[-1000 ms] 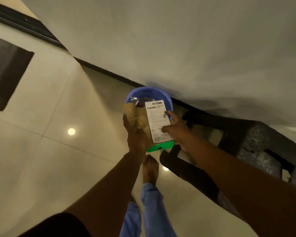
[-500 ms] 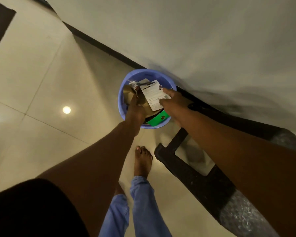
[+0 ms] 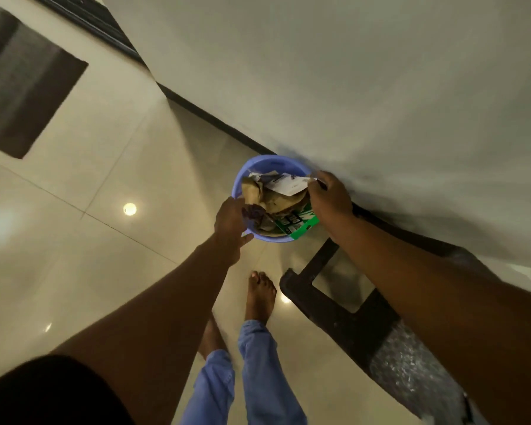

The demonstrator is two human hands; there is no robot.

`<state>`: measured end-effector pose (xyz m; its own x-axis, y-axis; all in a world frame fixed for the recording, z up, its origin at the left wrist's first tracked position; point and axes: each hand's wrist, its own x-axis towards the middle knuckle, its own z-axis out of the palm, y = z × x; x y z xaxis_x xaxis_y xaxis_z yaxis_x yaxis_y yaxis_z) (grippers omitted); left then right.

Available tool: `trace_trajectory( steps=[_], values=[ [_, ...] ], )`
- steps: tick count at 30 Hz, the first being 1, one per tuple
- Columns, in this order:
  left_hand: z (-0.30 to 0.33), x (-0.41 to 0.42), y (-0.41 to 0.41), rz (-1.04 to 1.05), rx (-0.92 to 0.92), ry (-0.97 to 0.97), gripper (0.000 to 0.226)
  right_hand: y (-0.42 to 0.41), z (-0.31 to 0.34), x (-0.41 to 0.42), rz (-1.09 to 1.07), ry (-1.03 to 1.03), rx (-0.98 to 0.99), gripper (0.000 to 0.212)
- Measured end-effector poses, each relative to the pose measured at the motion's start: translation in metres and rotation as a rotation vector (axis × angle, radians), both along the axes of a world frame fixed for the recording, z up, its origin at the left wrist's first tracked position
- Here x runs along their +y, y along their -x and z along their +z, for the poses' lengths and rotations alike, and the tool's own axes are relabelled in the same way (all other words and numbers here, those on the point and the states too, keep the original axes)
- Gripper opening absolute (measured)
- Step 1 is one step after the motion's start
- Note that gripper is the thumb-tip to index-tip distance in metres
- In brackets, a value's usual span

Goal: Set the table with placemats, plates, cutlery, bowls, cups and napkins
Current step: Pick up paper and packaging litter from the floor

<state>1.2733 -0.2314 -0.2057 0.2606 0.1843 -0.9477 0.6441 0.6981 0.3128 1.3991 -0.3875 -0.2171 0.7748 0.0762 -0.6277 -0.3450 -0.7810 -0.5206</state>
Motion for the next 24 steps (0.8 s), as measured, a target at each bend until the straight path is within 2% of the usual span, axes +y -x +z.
trace_trajectory(
  steps=[4,5,7,8,9,10,12,13,14,16,17,19,20,22,24],
  values=[
    [0.046,0.004,0.034,0.012,0.044,0.022,0.014,0.024,0.044,-0.011,-0.007,0.022,0.002,0.035],
    [0.085,0.012,0.042,0.029,0.026,0.015,0.021,0.026,0.082,-0.004,0.034,0.01,0.0,0.036],
    [0.102,0.009,0.055,0.03,0.046,0.049,0.038,0.039,0.097,-0.008,0.054,0.046,0.034,0.037],
    [0.143,0.019,0.068,0.064,0.032,0.034,0.043,0.045,0.139,0.006,0.108,0.026,0.038,0.038],
    [0.158,0.021,0.074,0.075,0.026,0.045,0.044,0.048,0.151,0.009,0.117,0.021,0.071,0.037],
    [0.159,0.017,0.077,0.046,0.043,0.038,0.044,0.055,0.154,0.01,0.098,0.014,0.084,0.035],
    [0.214,0.03,0.108,0.119,0.022,-0.001,0.042,0.072,0.21,0.043,0.158,-0.047,0.14,0.026],
    [0.216,0.028,0.108,0.095,0.03,-0.025,0.042,0.075,0.209,0.048,0.111,-0.067,0.15,0.019],
    [0.252,0.037,0.139,0.158,0.022,-0.061,0.042,0.095,0.247,0.074,0.205,-0.115,0.178,0.016],
    [0.266,0.042,0.148,0.18,-0.002,-0.097,0.043,0.102,0.261,0.096,0.291,-0.11,0.223,0.022],
    [0.302,0.049,0.189,0.25,0.002,-0.14,0.043,0.136,0.295,0.119,0.37,-0.148,0.248,0.026],
    [0.316,0.054,0.206,0.286,-0.005,-0.189,0.041,0.151,0.307,0.134,0.367,-0.188,0.283,0.028],
    [0.35,0.055,0.258,0.375,0.001,-0.229,0.04,0.194,0.343,0.15,0.482,-0.221,0.314,0.028],
    [0.363,0.055,0.283,0.405,0.005,-0.245,0.039,0.213,0.351,0.157,0.529,-0.248,0.328,0.028],
    [0.396,0.05,0.353,0.533,0.003,-0.315,0.038,0.267,0.386,0.174,0.709,-0.289,0.361,0.029]
  ],
)
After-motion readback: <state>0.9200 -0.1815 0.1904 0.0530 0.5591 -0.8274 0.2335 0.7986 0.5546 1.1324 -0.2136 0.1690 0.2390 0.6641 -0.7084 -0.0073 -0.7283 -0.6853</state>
